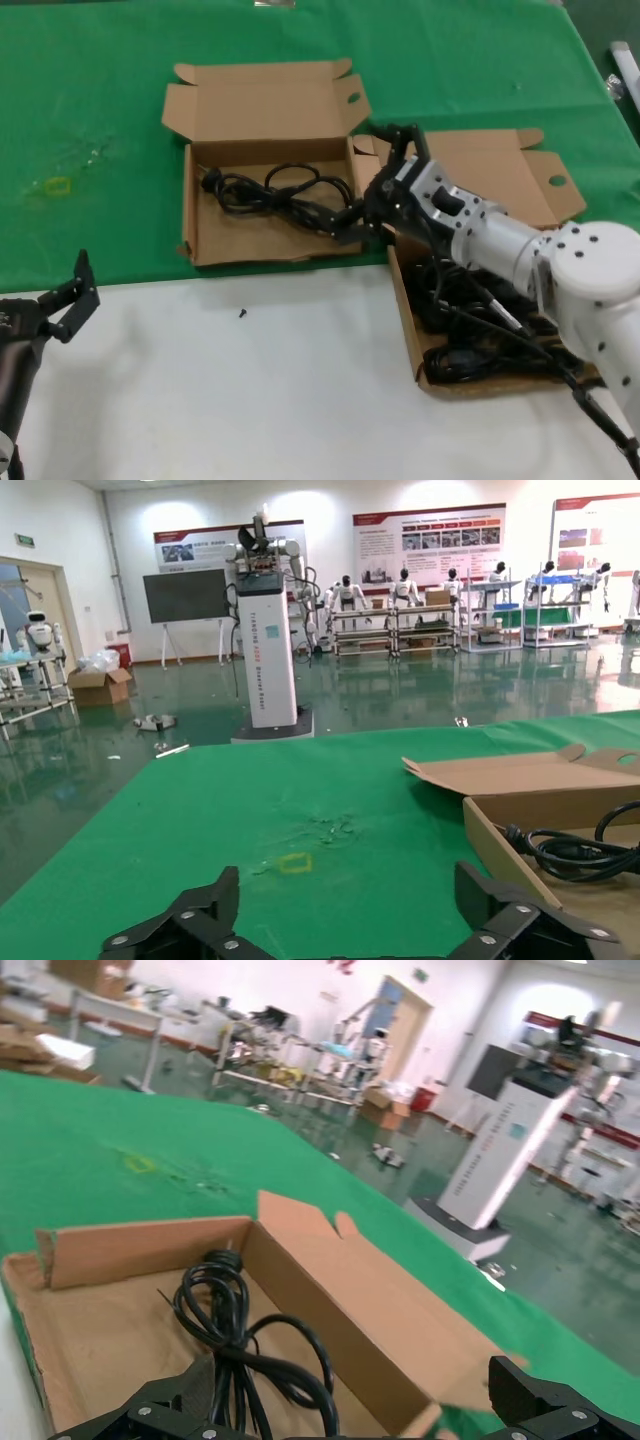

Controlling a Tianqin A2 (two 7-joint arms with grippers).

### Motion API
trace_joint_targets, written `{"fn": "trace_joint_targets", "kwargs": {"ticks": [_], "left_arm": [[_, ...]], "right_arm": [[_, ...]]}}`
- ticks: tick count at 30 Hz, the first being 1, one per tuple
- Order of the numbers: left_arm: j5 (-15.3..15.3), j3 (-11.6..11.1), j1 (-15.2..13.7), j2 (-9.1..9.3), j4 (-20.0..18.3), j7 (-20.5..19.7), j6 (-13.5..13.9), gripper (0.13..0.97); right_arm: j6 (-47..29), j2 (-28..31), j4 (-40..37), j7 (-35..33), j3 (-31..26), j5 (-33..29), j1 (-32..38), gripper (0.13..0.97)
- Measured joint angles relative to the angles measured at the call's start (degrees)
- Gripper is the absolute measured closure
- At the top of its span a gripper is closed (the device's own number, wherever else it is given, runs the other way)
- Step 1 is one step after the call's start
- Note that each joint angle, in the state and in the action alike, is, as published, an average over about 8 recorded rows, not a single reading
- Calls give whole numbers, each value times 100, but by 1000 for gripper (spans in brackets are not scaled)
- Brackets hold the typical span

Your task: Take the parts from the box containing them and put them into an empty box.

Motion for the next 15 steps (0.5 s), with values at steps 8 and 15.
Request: {"fn": "trace_joint_targets", "kwargs": {"ticks": [8,15], "left_arm": [[0,0,0,0,0,0,0,296],[0,0,0,0,0,0,0,237]], "right_arm": [[523,52,660,308,245,195,-717,129],[978,97,1234,575,458,365,-1341,129]]}}
